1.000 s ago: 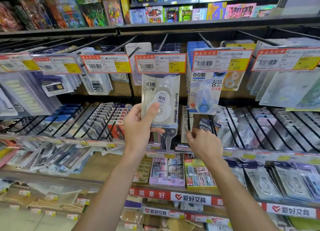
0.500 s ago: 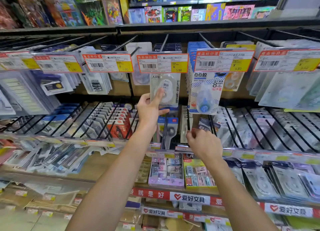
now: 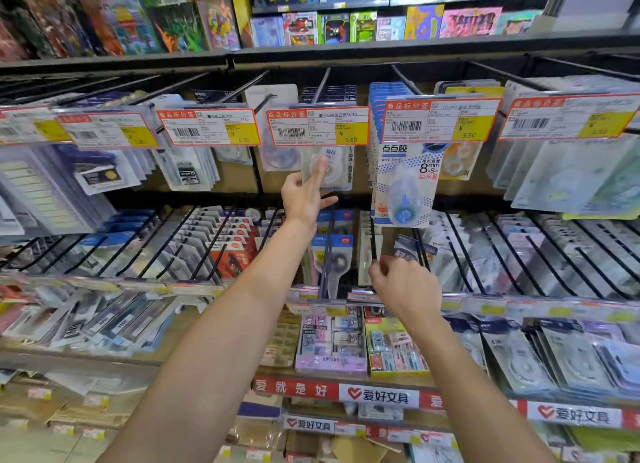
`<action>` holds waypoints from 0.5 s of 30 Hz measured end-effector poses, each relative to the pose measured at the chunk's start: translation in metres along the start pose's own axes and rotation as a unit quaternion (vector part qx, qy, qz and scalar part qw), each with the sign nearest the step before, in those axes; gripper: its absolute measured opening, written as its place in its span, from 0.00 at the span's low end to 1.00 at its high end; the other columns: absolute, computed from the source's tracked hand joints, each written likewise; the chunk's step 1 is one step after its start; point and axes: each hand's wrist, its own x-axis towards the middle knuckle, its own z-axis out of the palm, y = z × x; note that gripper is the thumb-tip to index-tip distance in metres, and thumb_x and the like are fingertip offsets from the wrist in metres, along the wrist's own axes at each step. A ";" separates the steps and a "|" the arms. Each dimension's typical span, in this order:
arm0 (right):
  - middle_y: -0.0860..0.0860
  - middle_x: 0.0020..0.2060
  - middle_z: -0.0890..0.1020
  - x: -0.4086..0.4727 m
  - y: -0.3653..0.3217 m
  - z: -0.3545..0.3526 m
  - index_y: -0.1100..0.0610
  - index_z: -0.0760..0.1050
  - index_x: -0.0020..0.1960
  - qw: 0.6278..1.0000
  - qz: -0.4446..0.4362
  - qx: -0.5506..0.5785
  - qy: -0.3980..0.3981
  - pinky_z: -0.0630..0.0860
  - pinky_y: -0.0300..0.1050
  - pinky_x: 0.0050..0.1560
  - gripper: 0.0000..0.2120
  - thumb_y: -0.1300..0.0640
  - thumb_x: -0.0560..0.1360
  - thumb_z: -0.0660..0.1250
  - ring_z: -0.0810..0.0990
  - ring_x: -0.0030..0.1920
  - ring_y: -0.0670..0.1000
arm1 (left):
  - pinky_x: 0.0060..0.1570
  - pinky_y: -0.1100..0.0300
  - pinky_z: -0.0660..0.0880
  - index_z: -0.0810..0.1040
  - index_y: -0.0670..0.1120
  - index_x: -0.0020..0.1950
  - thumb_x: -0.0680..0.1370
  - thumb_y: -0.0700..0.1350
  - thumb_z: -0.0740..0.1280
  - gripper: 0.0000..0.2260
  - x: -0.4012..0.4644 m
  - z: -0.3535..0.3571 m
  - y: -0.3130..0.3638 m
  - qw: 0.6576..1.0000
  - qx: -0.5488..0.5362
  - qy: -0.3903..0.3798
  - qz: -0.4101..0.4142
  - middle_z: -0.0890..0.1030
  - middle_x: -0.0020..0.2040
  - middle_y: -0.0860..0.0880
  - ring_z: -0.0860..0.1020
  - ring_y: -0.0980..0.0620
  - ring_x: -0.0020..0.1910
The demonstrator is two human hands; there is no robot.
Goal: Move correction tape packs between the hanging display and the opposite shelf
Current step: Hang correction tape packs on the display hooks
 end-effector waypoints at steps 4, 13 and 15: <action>0.55 0.38 0.83 -0.001 0.000 0.001 0.55 0.80 0.43 1.000 -0.002 -0.004 0.003 0.71 0.46 0.36 0.21 0.45 0.82 0.54 0.76 0.36 0.58 | 0.45 0.59 0.82 0.73 0.39 0.63 0.78 0.52 0.73 0.22 0.012 0.001 -0.003 1.000 -0.003 -0.020 -0.011 0.81 0.58 0.46 0.82 0.52 0.54; 0.56 0.39 0.84 -0.002 0.002 0.000 0.55 0.80 0.44 1.000 -0.013 -0.001 -0.002 0.70 0.47 0.37 0.21 0.45 0.82 0.54 0.80 0.40 0.59 | 0.51 0.54 0.82 0.68 0.43 0.71 0.77 0.61 0.69 0.30 0.002 -0.015 -0.007 0.990 0.108 -0.035 -0.083 0.76 0.59 0.48 0.79 0.47 0.59; 0.57 0.39 0.83 -0.002 0.002 -0.002 0.56 0.80 0.43 1.000 -0.016 0.002 -0.005 0.69 0.47 0.37 0.21 0.46 0.81 0.55 0.80 0.40 0.60 | 0.58 0.49 0.79 0.68 0.43 0.73 0.79 0.56 0.70 0.28 -0.012 -0.030 -0.007 0.977 0.200 -0.017 -0.077 0.76 0.61 0.47 0.78 0.47 0.60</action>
